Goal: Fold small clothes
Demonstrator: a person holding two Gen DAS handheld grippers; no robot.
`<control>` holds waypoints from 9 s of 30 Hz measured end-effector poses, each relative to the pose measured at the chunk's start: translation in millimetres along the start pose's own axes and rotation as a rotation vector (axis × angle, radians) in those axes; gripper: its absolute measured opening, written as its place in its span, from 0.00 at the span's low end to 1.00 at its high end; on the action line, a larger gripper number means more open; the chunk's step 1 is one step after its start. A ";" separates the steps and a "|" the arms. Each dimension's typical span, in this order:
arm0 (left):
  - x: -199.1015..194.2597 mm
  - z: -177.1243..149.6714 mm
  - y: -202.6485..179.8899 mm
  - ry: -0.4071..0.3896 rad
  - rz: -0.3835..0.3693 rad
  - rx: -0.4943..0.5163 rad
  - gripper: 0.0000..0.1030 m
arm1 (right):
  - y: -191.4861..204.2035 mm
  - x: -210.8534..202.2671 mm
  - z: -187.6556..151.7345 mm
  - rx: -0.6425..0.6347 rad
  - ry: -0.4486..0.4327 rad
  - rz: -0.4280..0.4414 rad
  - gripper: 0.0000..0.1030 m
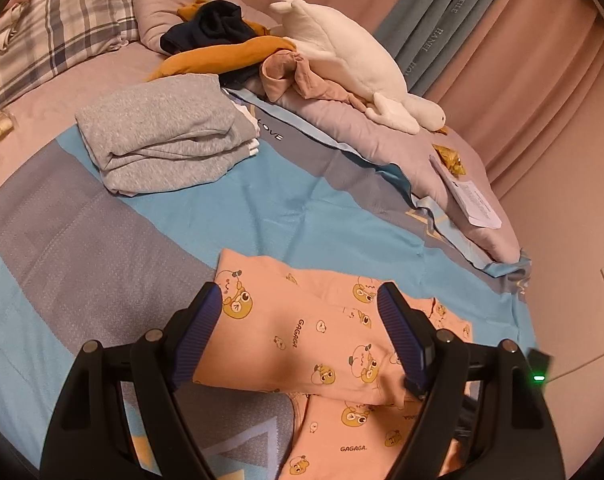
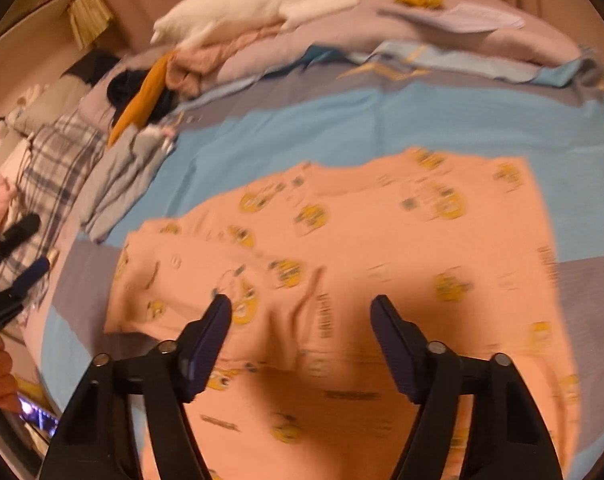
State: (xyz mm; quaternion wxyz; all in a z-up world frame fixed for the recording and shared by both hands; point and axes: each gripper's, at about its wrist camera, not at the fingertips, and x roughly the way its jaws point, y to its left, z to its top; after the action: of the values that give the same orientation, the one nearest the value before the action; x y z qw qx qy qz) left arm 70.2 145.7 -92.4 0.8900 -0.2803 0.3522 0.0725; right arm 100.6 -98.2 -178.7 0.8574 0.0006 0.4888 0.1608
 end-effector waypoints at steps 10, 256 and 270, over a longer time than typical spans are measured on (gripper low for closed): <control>1.2 0.5 -4.3 0.006 -0.018 0.015 0.78 | 18.4 13.0 -7.8 -0.065 0.013 -0.044 0.08; -65.5 -263.0 33.1 0.341 -0.074 0.129 0.73 | -87.5 -149.4 -227.0 0.065 -0.091 -0.278 0.67; -42.0 -276.7 45.4 0.437 -0.130 -0.004 0.52 | -82.8 -124.6 -221.7 0.053 -0.077 -0.258 0.66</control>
State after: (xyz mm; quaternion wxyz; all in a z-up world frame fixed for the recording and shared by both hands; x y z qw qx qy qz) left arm -138.0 34.2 -249.3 0.7948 -0.3133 0.5176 -0.0464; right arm -121.1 -245.7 -203.2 0.8888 -0.0333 0.4557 0.0362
